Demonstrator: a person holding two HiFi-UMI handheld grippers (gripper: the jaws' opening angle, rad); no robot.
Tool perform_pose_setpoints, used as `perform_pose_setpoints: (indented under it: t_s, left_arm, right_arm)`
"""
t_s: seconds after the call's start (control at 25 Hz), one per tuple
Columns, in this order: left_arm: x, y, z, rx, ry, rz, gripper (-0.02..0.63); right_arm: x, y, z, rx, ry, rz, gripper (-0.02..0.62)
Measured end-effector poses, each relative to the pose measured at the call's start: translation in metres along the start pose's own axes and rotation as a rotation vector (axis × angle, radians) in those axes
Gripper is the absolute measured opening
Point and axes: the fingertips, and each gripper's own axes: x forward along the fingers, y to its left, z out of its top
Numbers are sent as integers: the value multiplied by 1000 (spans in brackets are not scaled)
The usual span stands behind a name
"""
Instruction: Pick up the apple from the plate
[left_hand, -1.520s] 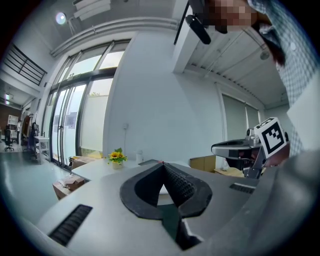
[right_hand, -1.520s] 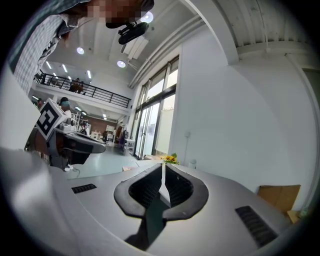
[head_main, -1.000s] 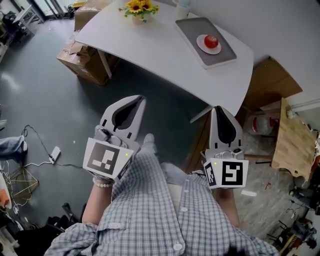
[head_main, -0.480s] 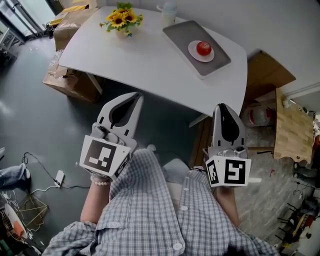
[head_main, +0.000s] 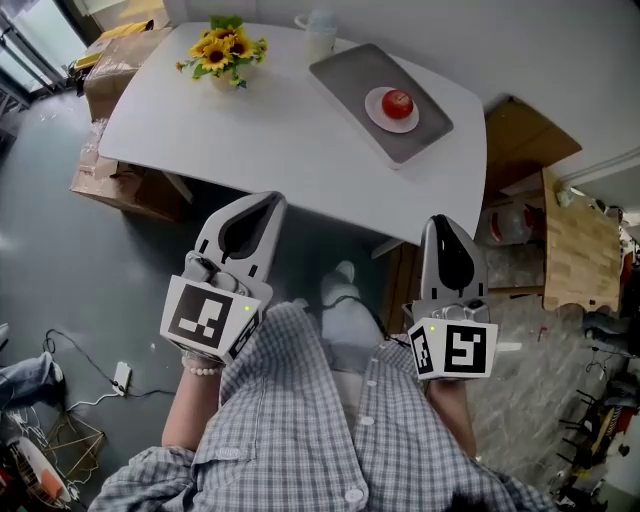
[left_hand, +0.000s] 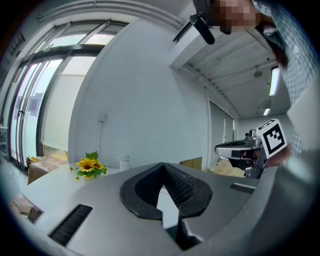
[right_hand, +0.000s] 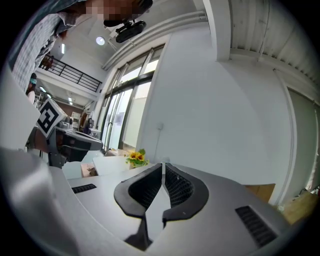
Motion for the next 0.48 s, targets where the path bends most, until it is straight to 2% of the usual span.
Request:
perform_pose_setpoints:
  t_s: [0.48]
  left_arm:
    - [71,11,-5,-33,44,4,11]
  right_arm:
    - [76,-45,-19,6,28,50,34]
